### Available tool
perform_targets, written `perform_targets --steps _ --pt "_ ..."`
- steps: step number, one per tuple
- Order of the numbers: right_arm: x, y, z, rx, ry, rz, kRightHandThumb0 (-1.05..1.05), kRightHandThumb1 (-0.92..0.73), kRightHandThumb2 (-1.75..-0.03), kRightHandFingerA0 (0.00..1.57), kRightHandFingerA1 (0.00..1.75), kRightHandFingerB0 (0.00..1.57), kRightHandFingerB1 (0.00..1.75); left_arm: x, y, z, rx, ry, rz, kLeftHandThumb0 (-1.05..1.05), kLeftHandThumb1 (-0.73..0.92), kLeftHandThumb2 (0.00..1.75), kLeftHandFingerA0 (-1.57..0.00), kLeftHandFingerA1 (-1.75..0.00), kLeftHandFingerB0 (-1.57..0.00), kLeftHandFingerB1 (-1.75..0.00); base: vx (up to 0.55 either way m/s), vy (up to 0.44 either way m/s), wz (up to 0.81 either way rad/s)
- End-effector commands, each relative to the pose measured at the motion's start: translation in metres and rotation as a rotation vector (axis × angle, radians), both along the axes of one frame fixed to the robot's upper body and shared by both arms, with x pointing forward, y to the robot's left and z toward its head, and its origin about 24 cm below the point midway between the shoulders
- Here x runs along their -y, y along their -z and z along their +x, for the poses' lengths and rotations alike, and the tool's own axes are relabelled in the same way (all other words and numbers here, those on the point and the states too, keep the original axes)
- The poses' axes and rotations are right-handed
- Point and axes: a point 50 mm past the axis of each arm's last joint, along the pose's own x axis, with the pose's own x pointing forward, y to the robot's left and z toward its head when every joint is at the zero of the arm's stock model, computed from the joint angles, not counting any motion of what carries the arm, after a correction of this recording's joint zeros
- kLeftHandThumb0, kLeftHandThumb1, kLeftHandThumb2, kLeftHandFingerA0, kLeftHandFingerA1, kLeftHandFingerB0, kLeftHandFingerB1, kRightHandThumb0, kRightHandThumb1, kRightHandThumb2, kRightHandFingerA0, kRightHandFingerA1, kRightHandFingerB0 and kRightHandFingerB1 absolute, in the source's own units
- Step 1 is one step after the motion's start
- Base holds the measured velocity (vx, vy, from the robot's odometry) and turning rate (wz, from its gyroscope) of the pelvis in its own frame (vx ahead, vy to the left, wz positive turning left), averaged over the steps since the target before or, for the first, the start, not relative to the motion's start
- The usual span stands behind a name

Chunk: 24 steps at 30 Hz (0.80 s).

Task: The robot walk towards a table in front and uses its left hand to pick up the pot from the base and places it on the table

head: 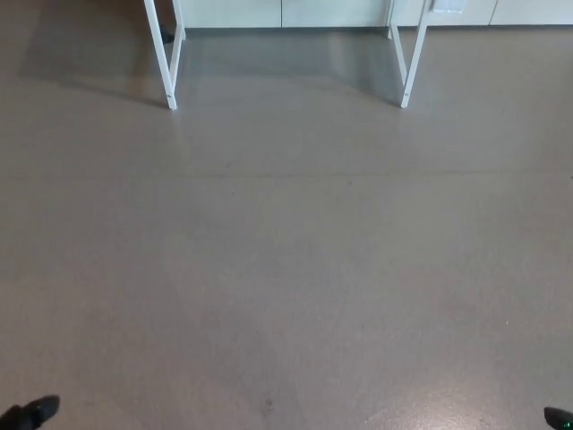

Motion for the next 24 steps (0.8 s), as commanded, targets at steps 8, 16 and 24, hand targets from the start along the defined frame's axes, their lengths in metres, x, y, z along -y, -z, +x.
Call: perform_targets --steps 8,16,24 --pt "0.007 -0.002 -0.014 0.036 -0.018 -0.019 -1.05 -0.88 -0.69 0.01 1.13 0.00 0.45 -0.002 -0.001 -0.015 0.013 -0.007 -0.023 -0.34 0.53 0.65 -0.23 -0.52 -0.17 -0.44 0.00 0.000 0.00" --pt "0.009 0.007 -0.042 -0.001 0.022 0.003 -1.05 -0.80 -0.73 0.00 1.17 0.00 0.47 0.000 0.007 -0.038 -0.029 0.009 -0.049 -0.30 0.57 0.62 -0.20 -0.51 -0.16 -0.42 0.08 0.007 -0.24" --pt "0.007 0.010 -0.047 -0.018 0.024 0.001 -1.05 -0.79 -0.71 0.00 1.20 0.00 0.46 -0.001 0.008 -0.042 -0.036 0.034 -0.011 -0.33 0.54 0.64 -0.26 -0.54 -0.18 -0.44 0.12 0.017 0.04"
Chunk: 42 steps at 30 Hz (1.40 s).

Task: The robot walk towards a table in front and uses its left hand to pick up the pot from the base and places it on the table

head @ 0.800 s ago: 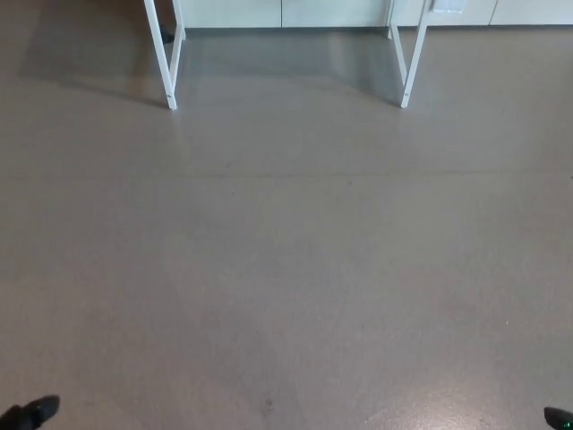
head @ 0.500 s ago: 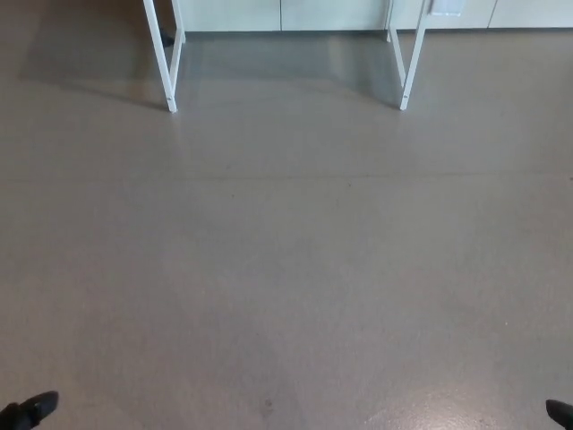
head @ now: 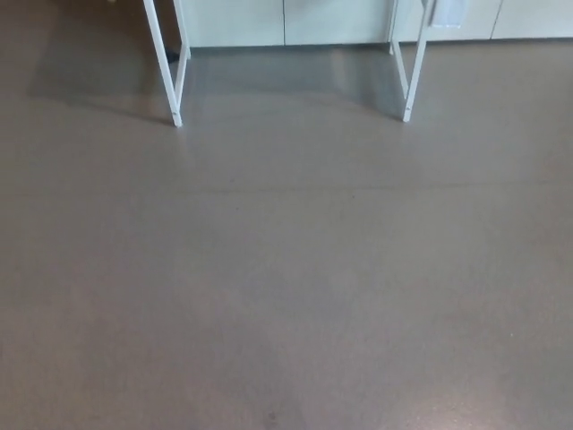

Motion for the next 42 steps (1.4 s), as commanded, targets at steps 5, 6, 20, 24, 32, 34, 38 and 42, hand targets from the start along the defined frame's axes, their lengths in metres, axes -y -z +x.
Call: perform_targets --steps 5,6,20,24,32,34,38,42 --pt "0.001 -0.002 -0.001 0.026 -0.003 -0.019 -1.05 -0.79 -0.72 0.00 1.28 0.00 0.49 -0.004 -0.003 0.001 0.022 0.029 0.013 -0.31 0.55 0.63 -0.26 -0.53 -0.17 -0.43 0.11 0.281 -0.22" --pt "0.000 -0.002 0.000 0.029 0.003 -0.013 -1.05 -0.81 -0.70 0.00 1.26 0.00 0.49 -0.004 -0.003 0.002 0.029 0.024 0.009 -0.29 0.55 0.61 -0.27 -0.54 -0.18 -0.43 0.11 0.410 -0.23" --pt "0.000 -0.001 -0.012 0.017 0.001 -0.010 -1.05 -0.78 -0.71 0.00 1.31 0.00 0.56 -0.003 -0.003 -0.007 0.006 0.044 0.035 -0.30 0.54 0.63 -0.37 -0.58 -0.22 -0.46 0.23 -0.030 0.10" --pt "0.001 0.002 -0.024 -0.016 0.015 0.001 -1.05 -0.78 -0.71 0.00 1.32 0.00 0.53 -0.001 0.000 -0.018 -0.041 0.073 0.080 -0.27 0.39 0.85 -0.34 -0.61 -0.18 -0.53 0.46 -0.327 0.20" --pt "-0.001 0.004 -0.031 -0.034 0.010 -0.005 -1.05 -0.82 -0.68 0.00 1.29 0.00 0.48 -0.001 0.004 -0.025 -0.066 0.056 0.081 -0.26 0.39 0.85 -0.41 -0.65 -0.21 -0.54 0.30 -0.009 -0.11" --pt "-0.001 0.004 -0.032 -0.033 0.010 -0.007 -1.05 -0.82 -0.68 0.00 1.29 0.00 0.48 -0.001 0.004 -0.026 -0.068 0.063 0.087 -0.31 0.57 0.56 -0.47 -0.58 -0.31 -0.46 0.36 0.144 -0.12" --pt "-0.002 0.005 -0.036 -0.030 0.022 0.003 -1.05 -0.82 -0.67 0.03 1.31 0.00 0.51 -0.001 0.003 -0.028 -0.075 0.095 0.127 -0.32 0.56 0.56 -0.51 -0.59 -0.35 -0.47 0.49 0.179 -0.29" --pt "-0.001 0.005 -0.042 -0.035 0.018 -0.004 -1.05 -0.82 -0.67 0.01 1.33 0.00 0.45 0.000 0.003 -0.033 -0.083 0.110 0.144 -0.33 0.56 0.57 -0.52 -0.59 -0.36 -0.48 0.38 0.135 0.00"
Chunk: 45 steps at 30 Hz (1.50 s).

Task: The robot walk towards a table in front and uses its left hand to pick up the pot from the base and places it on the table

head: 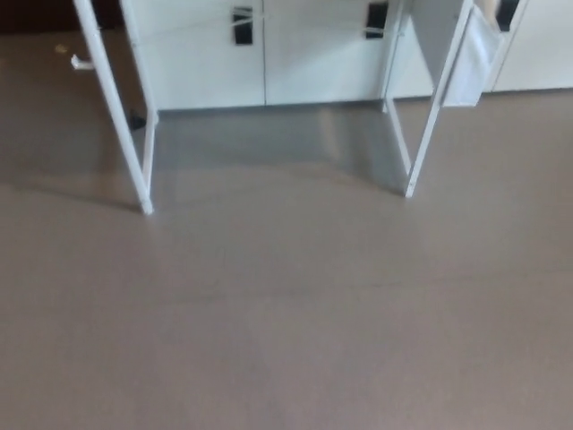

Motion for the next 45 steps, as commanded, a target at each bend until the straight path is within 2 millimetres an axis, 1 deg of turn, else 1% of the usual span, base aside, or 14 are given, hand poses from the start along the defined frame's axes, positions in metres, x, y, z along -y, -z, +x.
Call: perform_targets --steps 1,3,6,7,9,12,15,21,22,24,34,35,40,45 --pt "0.0067 -0.0025 -0.0077 0.010 0.015 -0.018 -1.05 -0.82 -0.67 0.01 1.33 0.00 0.45 -0.0008 -0.0012 -0.0077 -0.010 0.035 0.054 -0.33 0.56 0.57 -0.52 -0.59 -0.36 -0.48 0.31 0.090 0.10" --pt "0.0062 -0.0023 -0.0078 0.009 0.022 -0.012 -1.05 -0.81 -0.68 0.03 1.31 0.00 0.42 -0.0017 -0.0011 -0.0074 -0.008 0.036 0.058 -0.34 0.55 0.56 -0.52 -0.59 -0.37 -0.49 0.31 0.043 0.08" --pt "0.0052 -0.0023 -0.0087 0.009 0.029 -0.005 -1.05 -0.77 -0.73 0.00 1.51 0.00 0.37 -0.0024 -0.0006 -0.0070 -0.009 0.027 0.062 -0.33 0.56 0.56 -0.54 -0.60 -0.38 -0.49 0.36 -0.029 0.15" --pt "0.0053 -0.0019 -0.0092 0.008 0.033 -0.006 -1.05 -0.81 -0.68 0.03 1.31 0.00 0.38 -0.0019 -0.0015 -0.0069 -0.008 0.033 0.064 -0.32 0.56 0.56 -0.53 -0.59 -0.37 -0.49 0.42 -0.099 0.24" --pt "0.0056 -0.0012 -0.0103 0.004 0.036 -0.007 -1.05 -0.81 -0.68 0.02 1.30 0.00 0.36 -0.0012 -0.0026 -0.0074 -0.008 0.037 0.063 -0.33 0.56 0.56 -0.53 -0.60 -0.37 -0.49 0.45 -0.146 -0.11" --pt "0.0055 -0.0004 -0.0123 -0.001 0.042 -0.003 -1.05 -0.81 -0.67 0.03 1.31 0.00 0.36 -0.0017 -0.0025 -0.0090 -0.008 0.041 0.066 -0.34 0.56 0.56 -0.54 -0.60 -0.38 -0.50 0.51 -0.035 0.38" --pt "0.0055 0.0002 -0.0131 -0.007 0.038 -0.010 -1.05 -0.77 -0.70 0.00 1.45 0.00 0.36 -0.0023 -0.0028 -0.0089 -0.013 0.037 0.046 -0.35 0.57 0.57 -0.51 -0.61 -0.35 -0.49 0.34 -0.075 -0.02" --pt "0.0050 0.0010 -0.0146 -0.010 0.046 -0.013 -1.05 -0.81 -0.66 0.01 1.35 0.00 0.42 -0.0033 -0.0007 -0.0097 -0.031 0.012 0.027 -0.36 0.58 0.57 -0.38 -0.56 -0.31 -0.46 0.19 0.014 -0.11" --pt "0.0047 0.0011 -0.0157 -0.015 0.041 -0.014 -1.05 -0.83 -0.67 0.00 1.32 0.00 0.39 -0.0040 -0.0002 -0.0103 -0.034 0.003 0.032 -0.41 0.52 0.69 -0.36 -0.58 -0.28 -0.50 0.24 0.131 -0.07" --pt "0.0044 0.0008 -0.0161 -0.014 0.037 -0.015 -1.05 -0.80 -0.63 0.00 1.34 0.00 0.37 -0.0047 0.0003 -0.0106 -0.035 -0.007 0.024 -0.39 0.53 0.68 -0.33 -0.57 -0.26 -0.49 0.31 0.157 -0.08" --pt "0.0023 0.0023 -0.0156 -0.020 0.049 -0.004 -1.05 -0.79 -0.66 0.01 1.35 0.00 0.40 -0.0088 0.0014 -0.0106 -0.043 -0.045 0.017 -0.34 0.54 0.66 -0.33 -0.55 -0.24 -0.47 0.24 0.091 0.01" --pt "0.0021 0.0023 -0.0159 -0.019 0.047 -0.006 -1.05 -0.79 -0.66 0.00 1.48 0.00 0.38 -0.0086 0.0011 -0.0108 -0.042 -0.042 0.021 -0.24 0.40 0.86 -0.28 -0.59 -0.19 -0.54 0.21 -0.107 0.10" --pt "0.0011 0.0023 -0.0167 -0.018 0.044 0.004 -1.05 -0.80 -0.66 0.00 1.30 0.00 0.38 -0.0097 0.0011 -0.0117 -0.038 -0.050 0.019 -0.25 0.40 0.86 -0.28 -0.59 -0.19 -0.53 0.29 -0.239 0.03" --pt "0.0014 0.0028 -0.0141 -0.021 0.037 -0.014 -1.05 -0.79 -0.68 0.00 1.47 0.00 0.42 -0.0102 0.0015 -0.0095 -0.046 -0.048 0.029 -0.25 0.41 0.87 -0.29 -0.60 -0.19 -0.53 0.24 -0.116 0.12"
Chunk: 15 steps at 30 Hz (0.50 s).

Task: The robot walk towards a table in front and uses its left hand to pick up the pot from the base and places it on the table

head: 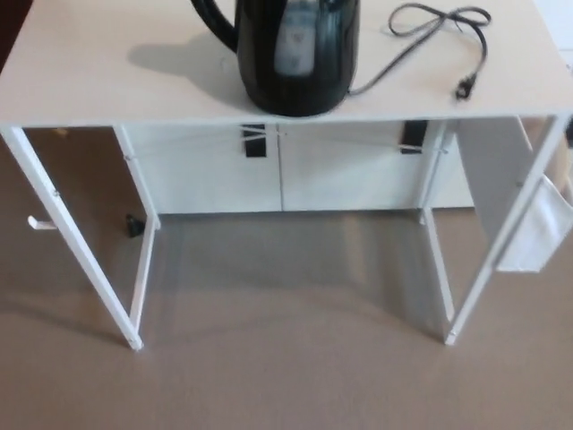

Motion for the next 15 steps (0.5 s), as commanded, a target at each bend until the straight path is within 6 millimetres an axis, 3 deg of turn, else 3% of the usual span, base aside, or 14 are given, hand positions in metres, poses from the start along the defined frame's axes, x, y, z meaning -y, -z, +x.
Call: perform_targets --steps 1,2,9,10,15 --pt "0.0013 0.0005 -0.0019 -0.006 0.013 -0.010 -1.05 -0.79 -0.68 0.00 1.47 0.00 0.42 -0.0066 -0.0011 -0.0020 -0.019 -0.013 0.016 -0.25 0.41 0.87 -0.29 -0.60 -0.19 -0.53 0.26 0.007 -0.02" --pt "0.0011 0.0006 -0.0019 -0.006 0.013 -0.010 -1.05 -0.82 -0.68 0.00 1.35 0.00 0.45 -0.0066 -0.0019 -0.0020 -0.013 -0.011 0.014 -0.26 0.40 0.87 -0.31 -0.61 -0.20 -0.54 0.25 0.036 -0.03" --pt "0.0006 0.0002 -0.0021 -0.003 0.012 -0.004 -1.05 -0.80 -0.68 0.00 1.34 0.00 0.43 -0.0068 -0.0039 -0.0011 -0.010 -0.009 0.008 -0.25 0.41 0.87 -0.31 -0.61 -0.20 -0.54 0.29 0.163 -0.11" --pt "0.0007 0.0003 -0.0018 -0.005 0.009 -0.009 -1.05 -0.78 -0.72 0.00 1.46 0.00 0.49 -0.0073 -0.0035 -0.0011 -0.013 -0.007 0.012 -0.26 0.41 0.87 -0.31 -0.61 -0.20 -0.54 0.55 0.295 -0.45" --pt "0.0003 0.0007 -0.0002 -0.004 0.010 -0.006 -1.05 -0.75 -0.72 0.00 1.41 0.00 0.50 -0.0089 -0.0024 0.0012 -0.017 -0.005 0.014 -0.25 0.41 0.87 -0.31 -0.61 -0.20 -0.54 0.37 0.197 -0.05"
